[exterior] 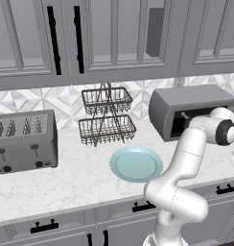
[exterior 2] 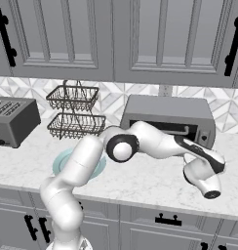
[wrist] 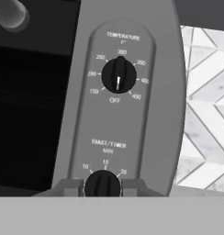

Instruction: Pick up the kebab skewer and baguette bread, and place them inside the toaster oven. Close the toaster oven door and start by setting the timer.

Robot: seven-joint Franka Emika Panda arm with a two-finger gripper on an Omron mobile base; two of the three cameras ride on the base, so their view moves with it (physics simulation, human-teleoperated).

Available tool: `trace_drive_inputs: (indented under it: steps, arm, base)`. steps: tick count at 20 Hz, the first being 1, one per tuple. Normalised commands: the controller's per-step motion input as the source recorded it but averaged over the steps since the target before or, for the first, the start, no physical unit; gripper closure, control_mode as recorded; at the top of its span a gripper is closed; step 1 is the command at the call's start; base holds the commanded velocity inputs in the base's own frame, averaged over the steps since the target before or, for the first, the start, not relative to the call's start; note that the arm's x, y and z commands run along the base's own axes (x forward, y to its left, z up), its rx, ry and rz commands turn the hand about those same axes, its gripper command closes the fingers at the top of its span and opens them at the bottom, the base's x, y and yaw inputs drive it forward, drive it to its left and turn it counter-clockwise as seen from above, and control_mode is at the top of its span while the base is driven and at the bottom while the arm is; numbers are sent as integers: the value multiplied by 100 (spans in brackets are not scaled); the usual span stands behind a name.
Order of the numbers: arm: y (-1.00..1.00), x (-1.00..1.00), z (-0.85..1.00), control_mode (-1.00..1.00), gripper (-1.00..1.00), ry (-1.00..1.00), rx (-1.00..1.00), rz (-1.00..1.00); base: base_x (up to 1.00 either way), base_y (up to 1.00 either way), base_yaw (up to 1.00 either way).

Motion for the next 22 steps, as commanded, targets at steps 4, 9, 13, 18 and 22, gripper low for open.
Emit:
trace_drive_inputs:
  steps: [4,9,13,18,22]
  arm:
    - [0,1,43,-100,100,-3,0,0]
    - [0,0,49,-100,100,-5,0,0]
    - [0,0,54,-100,100,-4,0,0]
    - [0,0,50,-100,100,0,0,0]
    - [0,0,38,-100,100,0,0,0]
  base:
    - [0,0,0]
    - [0,0,0]
    - [0,0,0]
    - [0,0,0]
    - [0,0,0]
